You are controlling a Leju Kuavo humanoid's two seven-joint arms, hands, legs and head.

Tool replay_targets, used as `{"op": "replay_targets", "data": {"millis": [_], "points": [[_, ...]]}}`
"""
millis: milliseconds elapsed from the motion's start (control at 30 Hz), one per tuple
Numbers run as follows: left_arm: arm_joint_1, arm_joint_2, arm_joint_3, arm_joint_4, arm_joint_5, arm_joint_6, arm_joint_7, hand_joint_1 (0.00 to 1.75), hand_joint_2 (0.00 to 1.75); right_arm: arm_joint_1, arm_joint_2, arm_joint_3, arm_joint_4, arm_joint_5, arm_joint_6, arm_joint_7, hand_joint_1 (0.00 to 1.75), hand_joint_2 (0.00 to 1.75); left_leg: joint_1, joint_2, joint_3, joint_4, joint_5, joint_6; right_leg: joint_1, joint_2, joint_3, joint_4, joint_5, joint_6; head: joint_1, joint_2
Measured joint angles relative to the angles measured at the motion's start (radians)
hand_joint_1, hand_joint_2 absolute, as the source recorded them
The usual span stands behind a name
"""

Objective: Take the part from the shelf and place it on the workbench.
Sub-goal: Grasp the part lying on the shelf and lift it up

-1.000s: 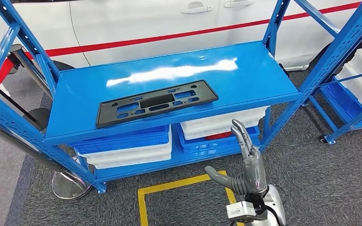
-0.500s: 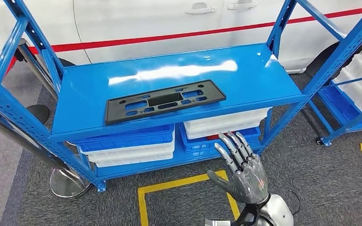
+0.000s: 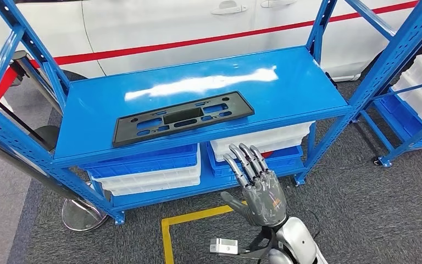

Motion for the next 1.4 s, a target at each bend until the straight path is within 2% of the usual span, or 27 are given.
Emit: {"op": "replay_targets", "data": {"millis": [67, 100, 133, 200, 233, 300, 400, 467, 533, 567, 600, 633, 700, 767, 800, 933, 967, 1033, 1067, 1100, 1133, 1167, 1200, 1233, 1267, 1300, 1400], "points": [[0.000, 0.000, 0.006, 0.000, -0.010, -0.001, 0.001, 0.00, 0.00, -0.011, -0.004, 0.039, 0.019, 0.020, -0.001, 0.048, 0.00, 1.75, 0.001, 0.000, -0.059, 0.122, -0.047, -0.005, 0.002, -0.001, -0.002, 0.002, 0.000, -0.002, 0.000, 0.000], [0.000, 0.000, 0.008, 0.000, -0.015, -0.002, 0.002, 0.00, 0.00, -0.017, -0.007, 0.060, 0.029, 0.031, 0.000, 0.076, 0.00, 1.75, 0.001, 0.000, -0.068, 0.140, -0.043, -0.005, 0.003, -0.001, -0.003, 0.003, 0.000, -0.003, 0.000, 0.000], [0.001, 0.000, 0.010, 0.000, -0.020, -0.003, 0.002, 0.00, 0.00, -0.025, -0.009, 0.080, 0.039, 0.041, 0.000, 0.104, 0.00, 1.75, 0.001, 0.000, -0.058, 0.117, -0.019, -0.003, 0.004, 0.000, -0.003, 0.005, -0.001, -0.002, 0.000, 0.000], [-0.001, 0.000, 0.017, 0.000, -0.033, -0.004, 0.003, 0.00, 0.00, -0.046, -0.013, 0.118, 0.064, 0.064, 0.003, 0.159, 0.00, 1.75, 0.001, 0.000, 0.004, -0.016, 0.050, 0.004, 0.004, 0.002, -0.002, 0.008, -0.003, -0.001, 0.000, 0.000], [-0.002, 0.000, 0.021, 0.000, -0.040, -0.004, 0.003, 0.00, 0.00, -0.057, -0.014, 0.133, 0.079, 0.075, 0.005, 0.185, 0.00, 1.75, -0.001, 0.000, 0.034, -0.081, 0.074, 0.009, 0.006, 0.002, -0.003, 0.010, -0.004, 0.002, 0.000, 0.000], [-0.005, 0.000, 0.028, 0.000, -0.056, -0.008, 0.003, 0.00, 0.00, -0.081, -0.013, 0.162, 0.119, 0.098, 0.009, 0.230, 0.00, 1.75, -0.005, -0.001, 0.059, -0.139, 0.087, 0.018, 0.008, 0.003, -0.006, 0.012, -0.004, 0.011, 0.001, 0.000], [-0.007, -0.001, 0.035, 0.000, -0.080, -0.018, 0.003, 0.00, 0.00, -0.119, -0.010, 0.203, 0.184, 0.133, 0.011, 0.287, 0.00, 1.75, -0.002, -0.002, 0.060, -0.149, 0.096, 0.033, 0.009, 0.002, -0.009, 0.016, -0.007, 0.029, 0.001, 0.000], [-0.009, -0.002, 0.038, 0.000, -0.096, -0.024, 0.001, 0.00, 0.00, -0.148, -0.004, 0.228, 0.233, 0.154, 0.013, 0.321, 0.00, 1.75, 0.004, 0.000, 0.062, -0.159, 0.104, 0.043, 0.007, 0.002, -0.035, 0.074, -0.046, 0.038, 0.003, 0.000], [-0.011, -0.002, 0.040, 0.000, -0.107, -0.028, -0.001, 0.00, 0.00, -0.165, 0.005, 0.243, 0.272, 0.169, 0.016, 0.343, 0.00, 1.75, 0.003, 0.000, 0.060, -0.159, 0.106, 0.047, 0.003, 0.002, -0.095, 0.202, -0.112, 0.044, 0.005, 0.000], [-0.012, -0.002, 0.041, 0.000, -0.110, -0.031, -0.002, 0.00, 0.00, -0.166, 0.007, 0.246, 0.281, 0.173, 0.017, 0.348, 0.00, 1.75, 0.003, 0.000, 0.059, -0.159, 0.106, 0.047, 0.002, 0.002, -0.123, 0.260, -0.133, 0.046, 0.005, 0.000], [-0.011, -0.002, 0.041, 0.000, -0.111, -0.032, -0.003, 0.00, 0.00, -0.166, 0.010, 0.247, 0.287, 0.174, 0.016, 0.350, 0.00, 1.75, 0.003, -0.001, 0.059, -0.158, 0.105, 0.047, 0.000, 0.002, -0.137, 0.288, -0.134, 0.048, 0.005, 0.000], [-0.010, -0.002, 0.042, 0.000, -0.112, -0.033, -0.003, 0.00, 0.00, -0.170, 0.014, 0.248, 0.296, 0.175, 0.016, 0.351, 0.00, 1.75, 0.003, -0.002, 0.060, -0.158, 0.104, 0.046, -0.001, 0.002, -0.132, 0.275, -0.114, 0.048, 0.005, 0.000], [-0.009, -0.002, 0.044, 0.000, -0.116, -0.038, -0.005, 0.00, 0.00, -0.190, 0.030, 0.253, 0.335, 0.181, 0.015, 0.358, 0.00, 1.75, 0.003, -0.002, 0.064, -0.156, 0.099, 0.041, -0.002, 0.001, -0.072, 0.149, -0.044, 0.044, 0.005, 0.000], [-0.013, -0.003, 0.049, 0.000, -0.124, -0.045, -0.009, 0.00, 0.00, -0.214, 0.051, 0.260, 0.385, 0.191, 0.012, 0.372, 0.00, 1.75, 0.000, -0.002, 0.065, -0.153, 0.093, 0.032, 0.001, 0.000, -0.016, 0.034, -0.007, 0.036, 0.005, 0.000], [-0.015, -0.003, 0.052, 0.000, -0.128, -0.050, -0.011, 0.00, 0.00, -0.226, 0.062, 0.263, 0.411, 0.197, 0.010, 0.380, 0.00, 1.75, -0.002, -0.002, 0.065, -0.153, 0.091, 0.026, 0.003, 0.000, -0.005, 0.010, -0.006, 0.031, 0.004, 0.000], [-0.019, -0.003, 0.071, 0.000, -0.144, -0.072, -0.019, 0.00, 0.00, -0.271, 0.104, 0.274, 0.521, 0.222, 0.003, 0.418, 0.00, 1.75, 0.002, -0.001, 0.061, -0.131, 0.073, 0.001, 0.004, 0.002, 0.006, 0.000, -0.009, 0.006, 0.003, 0.000], [-0.020, -0.003, 0.077, 0.000, -0.148, -0.078, -0.021, 0.00, 0.00, -0.285, 0.115, 0.278, 0.549, 0.228, -0.001, 0.428, 0.00, 1.75, 0.003, -0.001, 0.044, -0.094, 0.055, -0.004, 0.002, 0.001, 0.011, -0.004, -0.010, -0.001, 0.001, 0.000], [-0.021, -0.004, 0.093, 0.001, -0.162, -0.096, -0.027, 0.00, 0.00, -0.319, 0.139, 0.288, 0.621, 0.248, -0.008, 0.456, 0.00, 1.75, 0.006, -0.001, -0.028, 0.038, 0.002, -0.011, 0.002, 0.001, 0.020, -0.005, -0.016, -0.009, -0.001, 0.000], [-0.021, -0.004, 0.102, 0.002, -0.172, -0.109, -0.030, 0.00, 0.00, -0.334, 0.150, 0.293, 0.661, 0.262, -0.012, 0.477, 0.00, 1.75, 0.006, -0.001, -0.068, 0.103, -0.016, -0.013, 0.004, 0.001, 0.024, -0.004, -0.020, -0.011, -0.001, 0.000], [-0.021, -0.004, 0.111, 0.002, -0.182, -0.121, -0.034, 0.00, 0.00, -0.346, 0.161, 0.297, 0.699, 0.275, -0.017, 0.499, 0.00, 1.75, 0.007, -0.001, -0.099, 0.144, -0.018, -0.014, 0.005, 0.002, 0.030, -0.004, -0.025, -0.012, -0.001, 0.000], [-0.021, -0.005, 0.119, 0.003, -0.192, -0.133, -0.037, 0.00, 0.00, -0.354, 0.170, 0.300, 0.729, 0.286, -0.022, 0.518, 0.00, 1.75, 0.007, -0.001, -0.109, 0.143, 0.004, -0.013, 0.007, 0.003, 0.038, -0.004, -0.032, -0.012, -0.001, 0.000], [-0.021, -0.005, 0.125, 0.004, -0.198, -0.140, -0.039, 0.00, 0.00, -0.361, 0.177, 0.302, 0.749, 0.293, -0.026, 0.531, 0.00, 1.75, 0.006, -0.001, -0.099, 0.102, 0.044, -0.010, 0.008, 0.004, 0.048, -0.004, -0.040, -0.011, -0.001, 0.000], [-0.021, -0.004, 0.130, 0.004, -0.202, -0.144, -0.041, 0.00, 0.00, -0.369, 0.183, 0.304, 0.765, 0.297, -0.028, 0.537, 0.00, 1.75, 0.006, -0.001, -0.074, 0.031, 0.094, -0.005, 0.009, 0.005, 0.060, -0.004, -0.048, -0.010, -0.001, 0.000], [-0.021, -0.004, 0.136, 0.004, -0.204, -0.146, -0.041, 0.00, 0.00, -0.378, 0.190, 0.306, 0.779, 0.299, -0.030, 0.540, 0.00, 1.75, 0.003, -0.001, -0.044, -0.035, 0.129, 0.002, 0.010, 0.005, 0.070, -0.004, -0.057, -0.007, 0.000, 0.000], [-0.022, -0.004, 0.140, 0.004, -0.205, -0.148, -0.042, 0.00, 0.00, -0.386, 0.196, 0.307, 0.791, 0.300, -0.031, 0.542, 0.00, 1.75, 0.000, -0.001, -0.020, -0.089, 0.147, 0.009, 0.011, 0.007, 0.076, -0.004, -0.064, -0.002, 0.000, 0.000], [-0.023, -0.005, 0.145, 0.005, -0.206, -0.148, -0.043, 0.00, 0.00, -0.393, 0.201, 0.309, 0.802, 0.301, -0.032, 0.543, 0.00, 1.75, -0.003, -0.001, -0.005, -0.121, 0.151, 0.016, 0.012, 0.007, 0.080, -0.006, -0.070, 0.003, 0.000, 0.000], [-0.024, -0.006, 0.155, 0.006, -0.210, -0.149, -0.044, 0.00, 0.00, -0.402, 0.210, 0.311, 0.819, 0.301, -0.034, 0.543, 0.00, 1.75, -0.004, -0.002, 0.011, -0.143, 0.134, 0.034, 0.012, 0.007, 0.082, 0.005, -0.069, 0.021, 0.000, 0.000]]}}
